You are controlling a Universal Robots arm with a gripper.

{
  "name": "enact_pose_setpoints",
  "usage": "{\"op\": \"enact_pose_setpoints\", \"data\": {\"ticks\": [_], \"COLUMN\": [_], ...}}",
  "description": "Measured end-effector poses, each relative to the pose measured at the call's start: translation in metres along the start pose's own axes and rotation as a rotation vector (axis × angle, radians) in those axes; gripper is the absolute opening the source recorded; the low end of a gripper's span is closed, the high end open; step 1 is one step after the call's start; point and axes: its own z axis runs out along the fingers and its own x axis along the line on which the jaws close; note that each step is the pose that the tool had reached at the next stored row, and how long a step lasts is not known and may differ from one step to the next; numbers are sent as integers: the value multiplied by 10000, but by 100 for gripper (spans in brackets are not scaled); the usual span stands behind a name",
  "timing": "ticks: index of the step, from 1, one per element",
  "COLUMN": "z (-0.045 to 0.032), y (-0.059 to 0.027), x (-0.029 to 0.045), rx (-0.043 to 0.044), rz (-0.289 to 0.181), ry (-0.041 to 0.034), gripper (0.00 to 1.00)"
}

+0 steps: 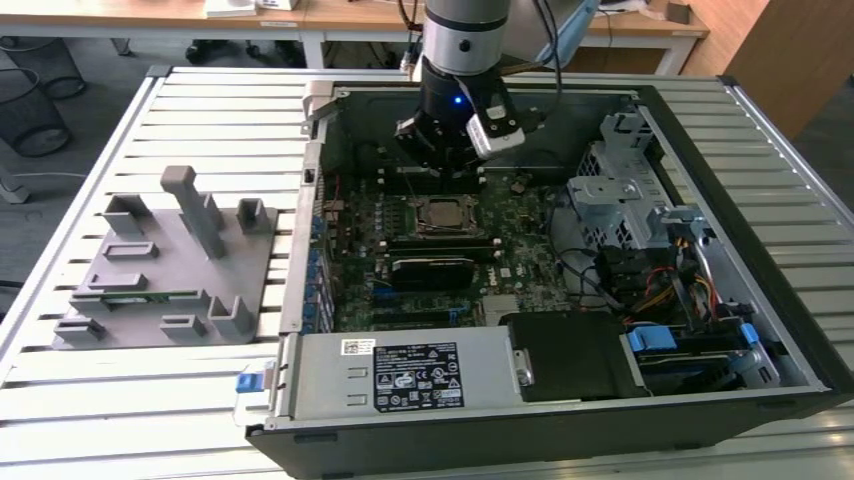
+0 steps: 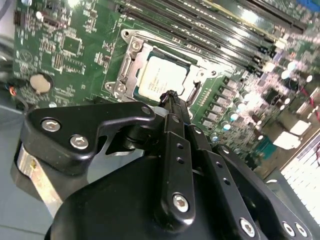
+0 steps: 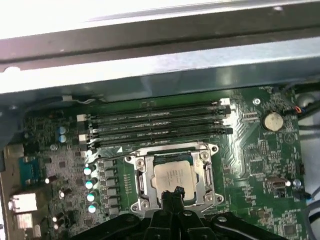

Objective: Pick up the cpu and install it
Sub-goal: 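Install the first cpu locking lever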

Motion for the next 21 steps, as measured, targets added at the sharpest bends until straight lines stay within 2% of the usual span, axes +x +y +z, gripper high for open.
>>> {"op": "enact_pose_setpoints", "data": {"ticks": [4, 6, 9, 12, 16, 21], "z": [3, 0, -19, -28, -28, -27], "y": [0, 0, -1, -1, -5, -18], "x": [0, 1, 12, 16, 50, 173], "rx": [-24, -102, -287, -349, -350, -348], "rz": [-666, -760, -767, -850, -1066, -1162], "ry": [4, 9, 22, 26, 30, 32], "gripper": [11, 11, 11, 11, 11, 11]}}
